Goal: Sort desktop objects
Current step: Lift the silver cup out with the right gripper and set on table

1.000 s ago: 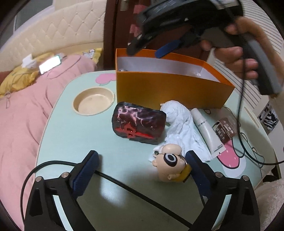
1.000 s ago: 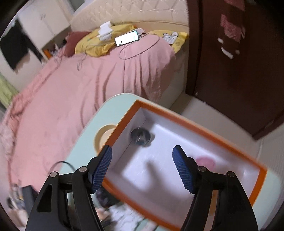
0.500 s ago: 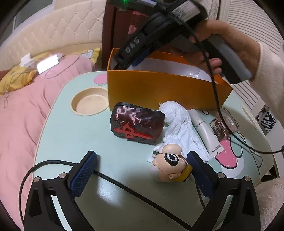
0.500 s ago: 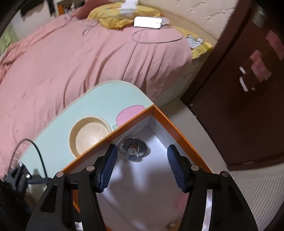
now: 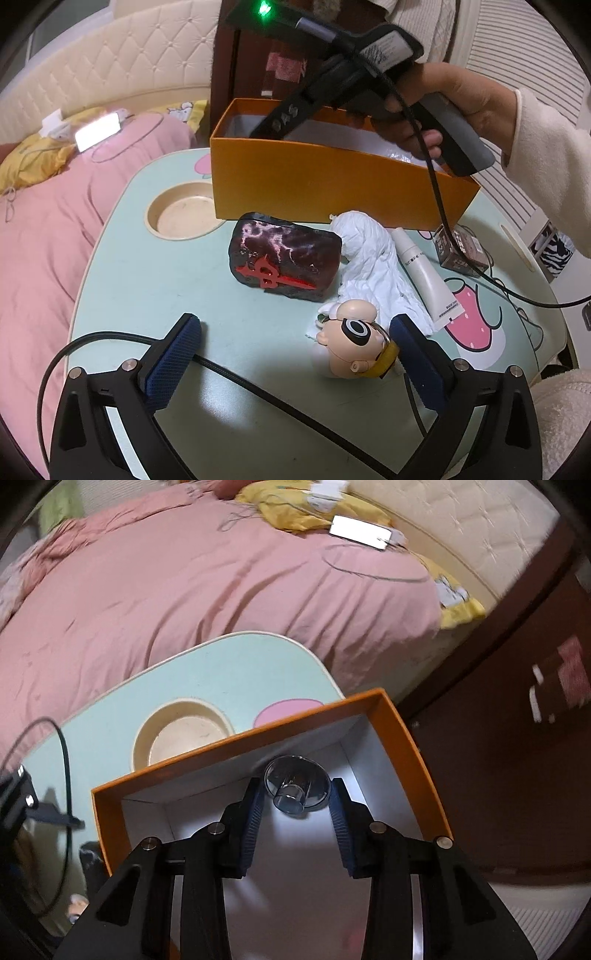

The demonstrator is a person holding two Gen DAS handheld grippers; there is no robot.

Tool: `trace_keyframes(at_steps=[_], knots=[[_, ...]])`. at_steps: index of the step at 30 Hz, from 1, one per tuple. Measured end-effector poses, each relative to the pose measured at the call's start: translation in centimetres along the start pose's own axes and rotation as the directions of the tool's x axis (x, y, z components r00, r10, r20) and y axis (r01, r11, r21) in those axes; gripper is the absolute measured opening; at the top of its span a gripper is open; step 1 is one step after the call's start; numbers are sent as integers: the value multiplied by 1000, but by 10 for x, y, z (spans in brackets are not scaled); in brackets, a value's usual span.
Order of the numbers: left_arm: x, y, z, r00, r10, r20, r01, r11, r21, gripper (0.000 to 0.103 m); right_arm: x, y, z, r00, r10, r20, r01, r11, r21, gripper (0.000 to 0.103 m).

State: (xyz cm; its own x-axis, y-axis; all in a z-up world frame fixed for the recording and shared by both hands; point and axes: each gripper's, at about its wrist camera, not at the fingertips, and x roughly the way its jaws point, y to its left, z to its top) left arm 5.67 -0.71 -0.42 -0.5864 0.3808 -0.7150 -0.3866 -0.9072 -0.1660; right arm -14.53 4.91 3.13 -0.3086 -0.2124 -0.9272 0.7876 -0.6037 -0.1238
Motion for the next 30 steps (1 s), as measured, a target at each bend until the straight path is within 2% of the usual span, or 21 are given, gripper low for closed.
trace_keyframes(at_steps=[3, 7, 11, 14, 18, 21, 23, 25, 30], knots=[[3, 0, 2, 1000, 4, 0, -4, 1000, -5, 101, -17, -10, 0, 999, 4, 38, -6, 998, 68, 38], [1, 1, 1, 1000, 7, -3, -7, 1000, -1, 101, -66, -16, -12, 991, -1, 131, -17, 990, 137, 38], [1, 0, 1, 1000, 14, -6, -14, 1000, 7, 102, -120, -3, -41, 974, 41, 222, -84, 979, 187, 38], [0, -1, 0, 1000, 20, -8, -20, 1000, 14, 102, -134, 17, -75, 972, 72, 225, -121, 970, 211, 38], [0, -5, -1, 999, 34, -13, -34, 999, 28, 102, -119, 46, -114, 986, 43, 164, -84, 964, 252, 38], [0, -6, -1, 999, 46, -18, -45, 998, 39, 102, -99, 56, -139, 990, 38, 135, -79, 944, 320, 38], [1, -7, -1, 998, 55, -22, -54, 997, 47, 102, -83, 58, -149, 993, 46, 108, -83, 925, 371, 38], [1, -8, -1, 998, 62, -25, -61, 997, 54, 102, -73, 60, -156, 996, 12, 91, -47, 918, 395, 38], [1, -8, -2, 997, 69, -27, -68, 996, 56, 102, -69, 54, -160, 997, -1, 81, -35, 895, 445, 38]])
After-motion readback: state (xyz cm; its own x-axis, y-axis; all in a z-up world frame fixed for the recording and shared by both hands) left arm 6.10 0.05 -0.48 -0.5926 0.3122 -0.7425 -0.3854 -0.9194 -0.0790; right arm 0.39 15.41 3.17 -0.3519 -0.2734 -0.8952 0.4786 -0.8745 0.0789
